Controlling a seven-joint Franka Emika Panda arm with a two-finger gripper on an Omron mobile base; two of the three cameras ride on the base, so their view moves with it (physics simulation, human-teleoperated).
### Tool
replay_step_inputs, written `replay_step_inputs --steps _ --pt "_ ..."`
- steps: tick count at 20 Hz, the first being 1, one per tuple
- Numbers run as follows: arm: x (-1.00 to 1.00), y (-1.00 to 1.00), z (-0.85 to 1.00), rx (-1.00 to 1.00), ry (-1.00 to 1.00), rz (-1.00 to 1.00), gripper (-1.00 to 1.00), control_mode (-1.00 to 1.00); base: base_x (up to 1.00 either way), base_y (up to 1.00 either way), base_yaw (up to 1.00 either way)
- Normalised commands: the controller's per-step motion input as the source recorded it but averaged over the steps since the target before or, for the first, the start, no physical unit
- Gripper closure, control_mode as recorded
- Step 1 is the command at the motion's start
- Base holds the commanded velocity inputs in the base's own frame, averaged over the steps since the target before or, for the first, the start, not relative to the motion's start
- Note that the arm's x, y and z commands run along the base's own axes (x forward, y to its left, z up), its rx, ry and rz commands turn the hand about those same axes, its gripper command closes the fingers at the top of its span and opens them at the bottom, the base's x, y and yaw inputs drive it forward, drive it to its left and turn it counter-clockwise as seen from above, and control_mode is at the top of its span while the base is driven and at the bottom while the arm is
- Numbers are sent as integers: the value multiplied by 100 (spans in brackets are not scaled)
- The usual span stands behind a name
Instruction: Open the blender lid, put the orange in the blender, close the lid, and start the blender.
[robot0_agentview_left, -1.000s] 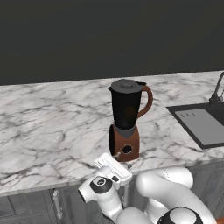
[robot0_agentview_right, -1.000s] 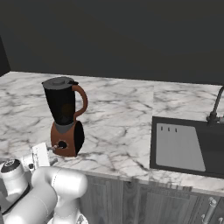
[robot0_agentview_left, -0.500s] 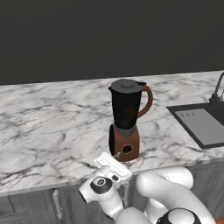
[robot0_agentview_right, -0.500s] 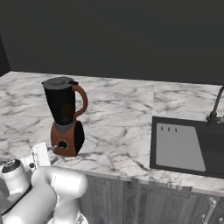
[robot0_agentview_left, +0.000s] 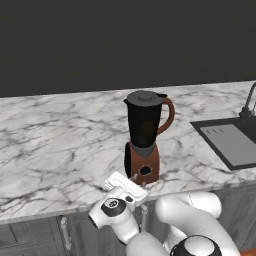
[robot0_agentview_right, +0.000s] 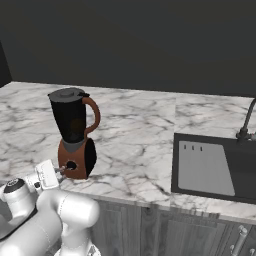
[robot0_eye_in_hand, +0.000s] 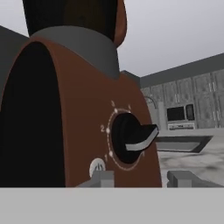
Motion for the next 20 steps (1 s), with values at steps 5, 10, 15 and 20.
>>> replay_step_inputs --steps 5,10,15,20 --pt "6 -37 6 2 -12 6 -100 -100 0 0 0" --pt "0 -20 38 0 -14 3 -100 -100 0 0 0" --pt "0 -1 38 0 -9 0 -100 -100 0 0 0" --pt "-44 0 37 0 -7 0 -100 -100 0 0 0"
